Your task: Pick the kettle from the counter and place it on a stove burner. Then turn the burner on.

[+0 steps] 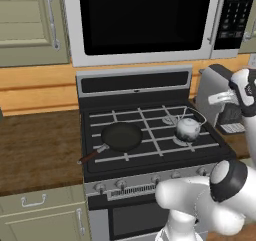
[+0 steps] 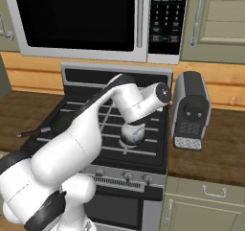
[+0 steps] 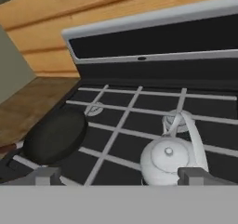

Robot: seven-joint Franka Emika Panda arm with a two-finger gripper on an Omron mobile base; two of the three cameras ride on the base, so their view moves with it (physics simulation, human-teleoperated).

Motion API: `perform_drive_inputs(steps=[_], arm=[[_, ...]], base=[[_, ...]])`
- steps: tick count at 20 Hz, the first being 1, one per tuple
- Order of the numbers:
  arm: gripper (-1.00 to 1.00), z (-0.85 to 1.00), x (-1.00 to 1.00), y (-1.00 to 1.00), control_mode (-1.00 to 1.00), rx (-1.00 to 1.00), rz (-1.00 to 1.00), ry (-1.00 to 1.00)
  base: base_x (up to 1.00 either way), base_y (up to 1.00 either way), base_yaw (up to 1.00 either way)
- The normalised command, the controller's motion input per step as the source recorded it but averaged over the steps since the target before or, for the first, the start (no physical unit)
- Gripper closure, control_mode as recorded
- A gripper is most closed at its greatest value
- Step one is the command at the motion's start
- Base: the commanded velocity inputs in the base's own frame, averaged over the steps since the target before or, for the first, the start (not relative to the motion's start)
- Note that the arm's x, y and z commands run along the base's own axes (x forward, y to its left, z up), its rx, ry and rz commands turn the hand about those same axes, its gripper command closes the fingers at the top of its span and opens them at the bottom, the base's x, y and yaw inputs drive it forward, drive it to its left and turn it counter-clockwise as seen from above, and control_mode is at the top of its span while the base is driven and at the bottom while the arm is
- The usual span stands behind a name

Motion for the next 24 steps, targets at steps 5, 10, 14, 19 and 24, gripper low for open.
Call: perform_drive_inputs(steps=[5,10,14,19,24], arm=[[-1.00,-0.02,-0.38,0.44,-1.00,-0.22,-0.02,0.25],[-1.00,-0.21,-0.29,0.11,-1.00,-0.16,-0.05,0.10],[-1.00,-0.21,-0.18,-0.08,-1.00,0.00,0.00,-0.02],[-1.00,-0.17,0.00,-0.52,-1.00,0.00,0.00,-0.04],[-1.00,-0.19,-0.05,-0.54,-1.00,0.00,0.00,-0.04]], base=[[0.00,0.00,0.00],[0.00,0.00,0.00],[0.00,0.00,0.00],[0.00,0.00,0.00],[0.00,0.00,0.00]])
